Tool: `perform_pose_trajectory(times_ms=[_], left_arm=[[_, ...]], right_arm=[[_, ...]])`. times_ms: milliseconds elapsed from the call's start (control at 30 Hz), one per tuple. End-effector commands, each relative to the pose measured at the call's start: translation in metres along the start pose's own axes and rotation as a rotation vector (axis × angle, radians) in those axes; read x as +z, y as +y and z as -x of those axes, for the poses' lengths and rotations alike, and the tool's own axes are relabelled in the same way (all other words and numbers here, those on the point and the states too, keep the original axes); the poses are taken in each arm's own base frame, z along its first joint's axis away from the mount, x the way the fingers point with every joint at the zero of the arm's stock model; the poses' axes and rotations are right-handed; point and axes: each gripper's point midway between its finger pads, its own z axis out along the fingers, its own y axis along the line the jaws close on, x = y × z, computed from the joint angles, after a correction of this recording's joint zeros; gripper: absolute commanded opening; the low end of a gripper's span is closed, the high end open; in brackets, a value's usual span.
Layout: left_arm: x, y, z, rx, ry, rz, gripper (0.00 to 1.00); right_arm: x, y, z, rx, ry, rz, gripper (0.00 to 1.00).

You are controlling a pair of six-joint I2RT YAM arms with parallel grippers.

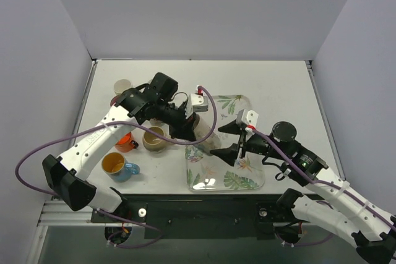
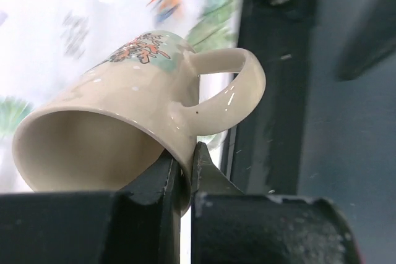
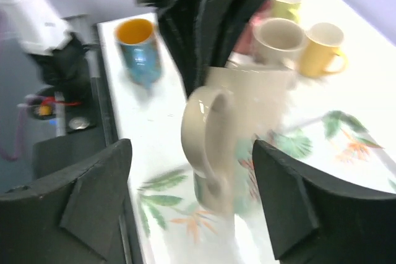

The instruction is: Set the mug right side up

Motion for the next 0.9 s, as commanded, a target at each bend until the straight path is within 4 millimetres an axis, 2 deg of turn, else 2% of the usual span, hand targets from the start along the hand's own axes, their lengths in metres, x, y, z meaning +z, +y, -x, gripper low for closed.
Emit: perform_pose_trajectory(times_ms=[0, 67, 200, 233, 267, 300, 400, 500, 600, 800, 833, 867], left_arm=[[-0.033, 0.043, -0.029, -0.083, 0.137, 0.406, 0.0], [-0.035, 0.031, -0.061, -0.125, 0.251, 0.393, 0.0], [-0.037, 0.015, -0.114, -0.161, 0.434, 0.411, 0.0], [-0.04, 0.013, -0.119, -0.145, 0.439, 0.417, 0.0], [-0.042, 0.014, -0.131, -0.145, 0.477, 0.43, 0.0], [-0.045, 0.015, -0.135, -0.134, 0.486, 0.447, 0.0], [-0.053, 0.036, -0.16, -0.128, 0.563, 0.571, 0.0], [-0.055, 0.053, -0.171, -0.125, 0.583, 0.671, 0.0], [-0.051, 0.06, -0.175, -0.133, 0.562, 0.705, 0.0], [-0.042, 0.049, -0.182, -0.14, 0.556, 0.63, 0.0], [-0.042, 0.048, -0.184, -0.142, 0.563, 0.624, 0.02], [-0.04, 0.044, -0.185, -0.147, 0.564, 0.599, 0.25]], right_arm=[[-0.02, -0.057, 0.012, -0.057, 0.025, -0.343, 0.83], [-0.025, -0.068, 0.005, -0.054, 0.043, -0.41, 0.88], [-0.026, -0.071, -0.001, -0.062, 0.039, -0.428, 0.9], [-0.026, -0.07, 0.0, -0.065, 0.027, -0.424, 0.9], [-0.024, -0.07, 0.002, -0.07, 0.009, -0.422, 0.91], [-0.024, -0.07, 0.002, -0.074, 0.004, -0.421, 0.91], [-0.023, -0.073, 0.003, -0.081, -0.009, -0.429, 0.91], [-0.02, -0.072, 0.003, -0.078, -0.01, -0.42, 0.92], [-0.02, -0.072, 0.004, -0.078, -0.011, -0.419, 0.92], [-0.023, -0.074, 0.001, -0.08, -0.012, -0.435, 0.92], [-0.023, -0.074, 0.0, -0.078, -0.009, -0.438, 0.92], [-0.022, -0.076, -0.002, -0.07, -0.004, -0.446, 0.93]])
